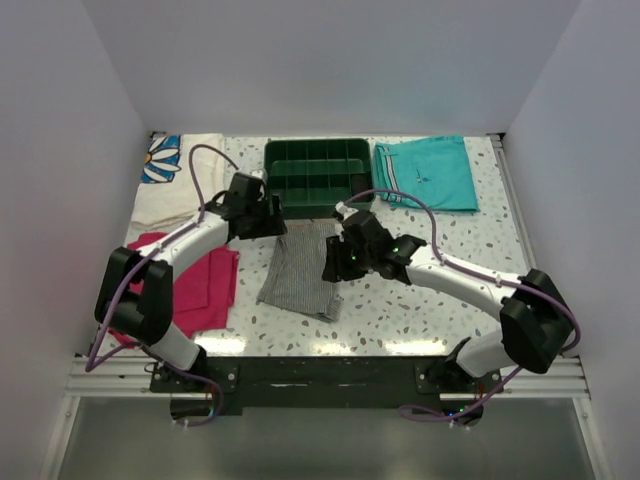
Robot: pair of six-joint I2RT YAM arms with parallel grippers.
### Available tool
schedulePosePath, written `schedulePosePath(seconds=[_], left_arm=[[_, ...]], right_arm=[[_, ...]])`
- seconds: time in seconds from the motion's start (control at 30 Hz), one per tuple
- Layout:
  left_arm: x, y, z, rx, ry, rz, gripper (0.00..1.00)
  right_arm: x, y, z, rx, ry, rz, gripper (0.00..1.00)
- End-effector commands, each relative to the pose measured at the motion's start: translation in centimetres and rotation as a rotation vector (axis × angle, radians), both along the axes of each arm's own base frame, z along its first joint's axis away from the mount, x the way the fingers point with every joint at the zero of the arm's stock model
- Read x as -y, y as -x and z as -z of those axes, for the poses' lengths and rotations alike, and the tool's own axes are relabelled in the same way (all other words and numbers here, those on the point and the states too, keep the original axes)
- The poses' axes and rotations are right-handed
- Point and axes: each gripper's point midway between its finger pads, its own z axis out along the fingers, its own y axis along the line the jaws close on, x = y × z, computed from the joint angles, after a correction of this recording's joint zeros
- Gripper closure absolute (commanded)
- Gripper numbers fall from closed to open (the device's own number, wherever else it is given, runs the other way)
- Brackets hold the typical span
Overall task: Roll the underwear
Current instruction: Fold the underwear at the center of the board.
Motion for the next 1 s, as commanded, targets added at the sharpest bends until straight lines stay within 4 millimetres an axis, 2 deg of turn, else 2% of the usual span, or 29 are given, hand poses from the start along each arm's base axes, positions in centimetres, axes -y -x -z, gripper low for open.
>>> schedulePosePath(seconds=[0.0, 0.1, 0.27, 0.47, 0.7, 0.97], left_arm=[[0.2, 2.4, 0.9, -0.034, 0.071, -0.008, 0.23], [-0.1, 3.5, 1.7, -0.050, 0.077, -0.024, 0.23], [-0.3, 5.5, 2.6, -0.085, 0.089, -0.016, 0.23], [0.0, 7.4, 1.7, -0.065, 0.124, 0.008, 0.23], [1.2, 8.7, 0.1, -0.021, 0.196, 0.077, 0.26], [1.3, 10.1, 1.9, -0.075, 0.175, 0.067, 0.27]], right_arm=[[3.3, 0.1, 2.7, -0.087, 0.071, 0.072, 0.60], [3.9, 0.0, 3.0, -0.127, 0.047, 0.085, 0.58], [3.0, 0.8, 3.9, -0.212, -0.002, 0.020, 0.55], [2.1, 1.5, 5.5, -0.276, -0.022, -0.011, 0.55], [1.8, 1.2, 6.0, -0.283, -0.028, -0.010, 0.57], [2.2, 2.6, 6.8, -0.333, -0.031, -0.009, 0.54]])
